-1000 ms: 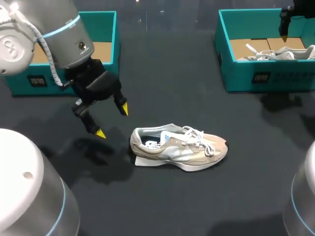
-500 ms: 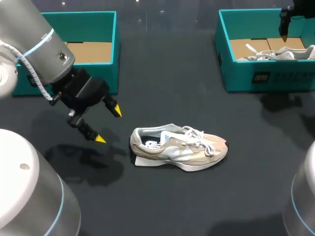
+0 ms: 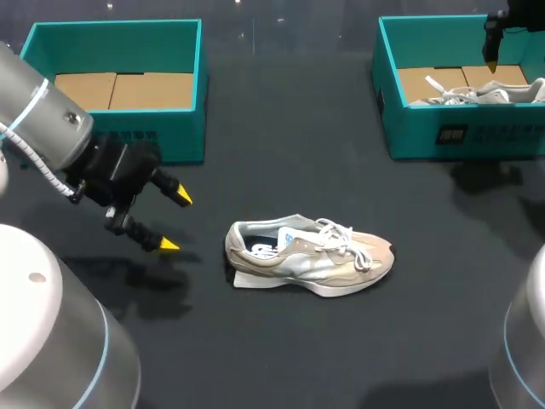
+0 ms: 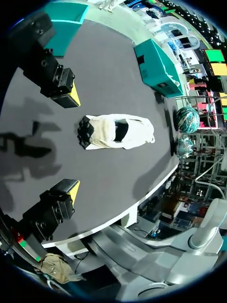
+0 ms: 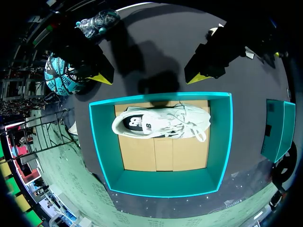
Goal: Take the shoe out of the shoebox, open the shoe tongue, remove and reinsert the insole, then place the shoe into the shoebox
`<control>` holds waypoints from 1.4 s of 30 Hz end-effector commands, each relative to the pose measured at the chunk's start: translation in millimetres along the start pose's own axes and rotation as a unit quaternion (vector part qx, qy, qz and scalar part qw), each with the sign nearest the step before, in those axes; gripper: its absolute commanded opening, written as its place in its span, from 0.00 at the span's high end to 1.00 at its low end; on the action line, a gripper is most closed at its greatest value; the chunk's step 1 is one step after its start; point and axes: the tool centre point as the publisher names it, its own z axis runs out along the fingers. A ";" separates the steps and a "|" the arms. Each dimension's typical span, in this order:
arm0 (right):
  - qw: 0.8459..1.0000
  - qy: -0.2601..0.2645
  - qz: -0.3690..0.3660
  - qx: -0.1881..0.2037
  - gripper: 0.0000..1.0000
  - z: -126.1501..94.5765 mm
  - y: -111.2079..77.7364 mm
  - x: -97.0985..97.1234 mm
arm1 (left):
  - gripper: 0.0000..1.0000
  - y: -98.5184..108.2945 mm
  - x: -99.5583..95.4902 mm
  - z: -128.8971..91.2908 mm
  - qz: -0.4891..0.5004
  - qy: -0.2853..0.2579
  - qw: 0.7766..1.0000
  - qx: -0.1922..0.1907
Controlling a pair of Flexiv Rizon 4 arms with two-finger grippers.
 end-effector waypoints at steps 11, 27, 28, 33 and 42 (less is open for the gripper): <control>1.000 0.000 0.000 0.000 0.00 0.0 -0.4 -0.2 | 0.00 26.2 4.3 12.3 -0.012 -0.058 0.995 0.080; 1.000 0.000 0.000 0.000 0.00 0.0 -0.4 -0.2 | 0.00 43.6 -3.3 47.8 0.009 -0.087 0.980 0.177; 1.000 0.000 0.000 0.000 0.00 0.0 -0.4 -0.2 | 0.00 44.6 -3.8 49.4 0.011 -0.080 0.979 0.187; 1.000 0.000 0.000 0.000 0.00 0.0 -0.4 -0.2 | 0.00 44.9 -4.2 50.3 0.008 -0.070 0.979 0.190; 1.000 0.000 0.000 0.000 0.00 0.0 -0.4 -0.2 | 0.00 48.6 -7.1 58.1 0.001 -0.066 0.977 0.201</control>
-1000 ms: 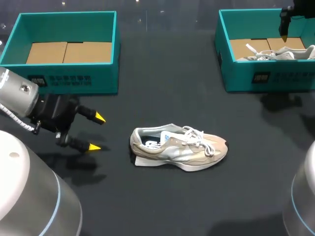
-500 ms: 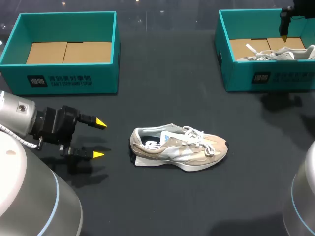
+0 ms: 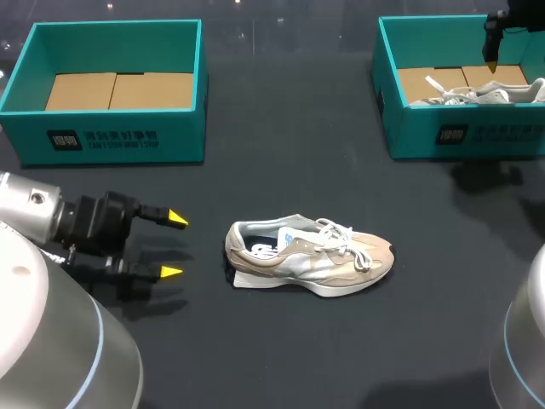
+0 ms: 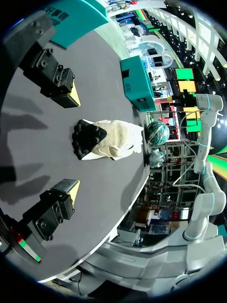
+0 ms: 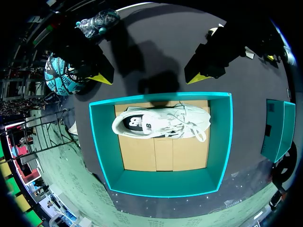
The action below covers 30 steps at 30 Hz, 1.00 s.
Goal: Take the shoe out of the shoebox, open the shoe tongue, remove and reinsert the insole, then place the shoe into the shoebox
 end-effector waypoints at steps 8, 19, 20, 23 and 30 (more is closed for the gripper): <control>1.000 0.000 0.000 0.000 0.00 -0.1 -0.5 -0.1 | 0.00 18.6 -9.8 28.5 -0.013 -0.021 1.000 0.018; 1.000 0.000 0.000 0.000 0.00 -0.1 -0.5 -0.1 | 0.00 23.7 -20.7 43.4 -0.021 -0.023 0.999 0.041; 1.000 0.000 0.000 0.000 0.00 -0.1 -0.5 -0.1 | 0.00 24.1 -20.9 43.4 -0.021 -0.022 0.999 0.041; 1.000 0.000 0.000 0.000 0.00 -0.1 -0.5 -0.1 | 0.00 26.8 -20.6 43.2 -0.013 -0.017 0.998 0.055; 1.000 0.000 0.000 0.000 0.00 -0.1 -0.5 -0.1 | 0.00 29.1 -21.0 42.5 -0.005 -0.014 0.997 0.074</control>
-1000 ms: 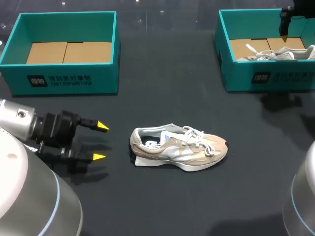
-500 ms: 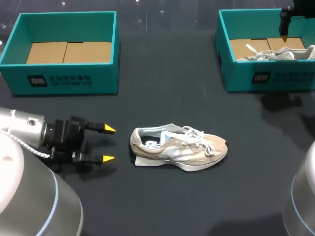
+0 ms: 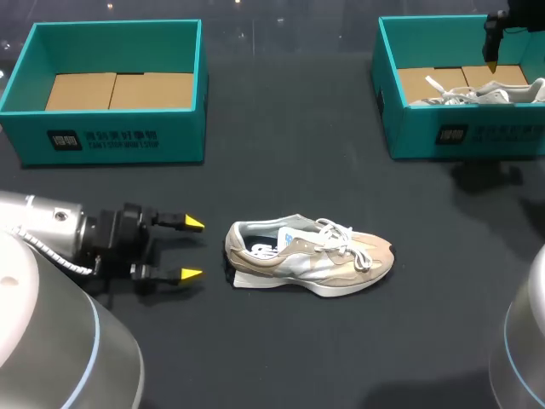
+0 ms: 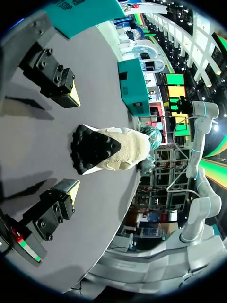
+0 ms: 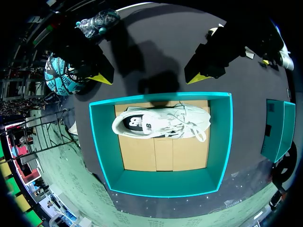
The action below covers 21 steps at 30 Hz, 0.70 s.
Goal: Take the shoe out of the shoebox, open the shoe tongue, remove and reinsert the insole, then place the shoe into the shoebox
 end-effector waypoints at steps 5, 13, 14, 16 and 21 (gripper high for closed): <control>1.000 0.000 0.000 0.000 0.00 0.0 -0.5 -0.1 | 0.00 2.0 -3.0 5.5 0.002 0.000 1.000 0.014; 1.000 0.000 0.000 0.000 0.00 0.0 -0.5 -0.1 | 0.00 -3.1 -2.4 20.5 0.008 0.011 1.000 0.022; 1.000 0.000 0.000 0.000 0.00 0.0 -0.5 -0.1 | 0.00 -3.6 -2.1 22.5 0.008 0.012 1.000 0.022; 1.000 0.000 0.000 0.000 0.00 0.0 -0.5 -0.1 | 0.00 -4.9 -1.5 26.4 0.008 0.017 1.000 0.024; 1.000 0.000 0.000 0.000 0.00 0.0 -0.5 -0.1 | 0.00 -6.8 -1.8 30.3 0.001 0.027 0.999 0.030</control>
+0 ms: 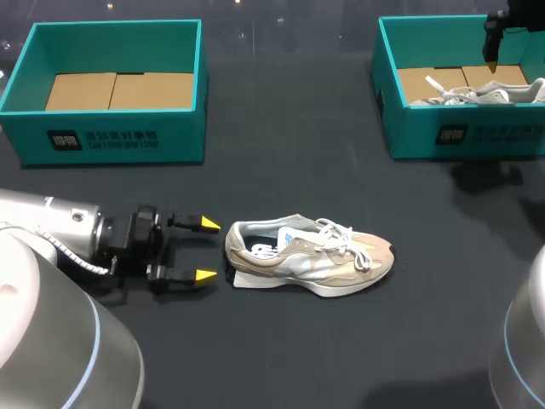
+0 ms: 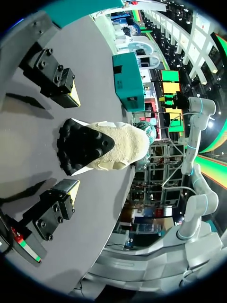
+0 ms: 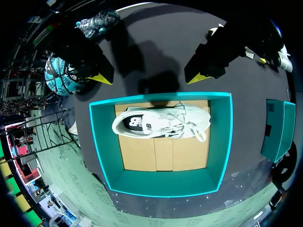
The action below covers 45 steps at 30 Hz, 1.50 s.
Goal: Take the shoe out of the shoebox, open the shoe tongue, remove and reinsert the insole, then place the shoe into the shoebox
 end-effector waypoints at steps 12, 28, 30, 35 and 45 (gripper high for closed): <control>1.000 0.000 0.000 0.000 0.00 0.1 -0.5 -0.1 | 0.00 2.4 -4.7 2.0 0.000 0.004 1.000 0.000; 1.000 0.000 0.000 0.000 0.00 0.1 -0.5 -0.1 | 0.00 -5.2 5.8 26.2 -0.027 0.036 0.999 0.011; 1.000 0.000 0.000 0.000 0.00 0.1 -0.5 -0.1 | 0.00 -5.8 5.2 27.8 -0.031 0.033 0.999 0.009; 1.000 0.000 0.000 0.000 0.00 0.1 -0.5 -0.1 | 0.00 -8.4 6.1 30.9 -0.040 0.035 0.998 0.013; 1.000 0.000 0.000 0.000 0.00 0.1 -0.5 -0.1 | 0.00 -6.4 6.2 40.1 -0.057 0.019 0.998 0.015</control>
